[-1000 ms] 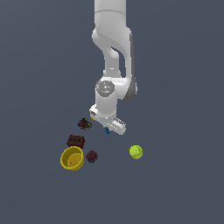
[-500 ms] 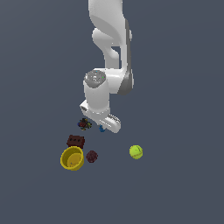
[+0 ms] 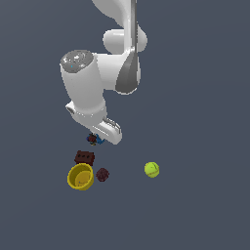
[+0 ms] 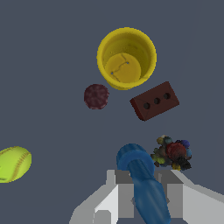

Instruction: Pick up a designated object from a clutter of objects.

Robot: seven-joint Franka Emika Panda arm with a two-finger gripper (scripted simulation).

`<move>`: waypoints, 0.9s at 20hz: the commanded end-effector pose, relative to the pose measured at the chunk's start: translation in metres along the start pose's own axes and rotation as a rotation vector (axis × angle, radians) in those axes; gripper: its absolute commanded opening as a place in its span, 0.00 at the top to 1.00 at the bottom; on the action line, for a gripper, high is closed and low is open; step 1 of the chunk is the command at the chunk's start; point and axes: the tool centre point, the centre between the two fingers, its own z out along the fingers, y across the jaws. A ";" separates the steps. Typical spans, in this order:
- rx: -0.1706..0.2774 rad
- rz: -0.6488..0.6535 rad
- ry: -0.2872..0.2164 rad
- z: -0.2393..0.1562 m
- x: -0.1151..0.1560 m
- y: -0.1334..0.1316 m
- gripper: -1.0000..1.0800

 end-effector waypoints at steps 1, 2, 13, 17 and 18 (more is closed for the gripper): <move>0.000 0.000 -0.001 -0.023 0.014 0.006 1.00; 0.000 0.000 -0.001 -0.033 0.019 0.008 1.00; 0.000 0.000 -0.001 -0.117 0.073 0.028 1.00; 0.000 -0.001 -0.001 -0.141 0.088 0.033 1.00; 0.000 -0.001 -0.001 -0.147 0.092 0.034 1.00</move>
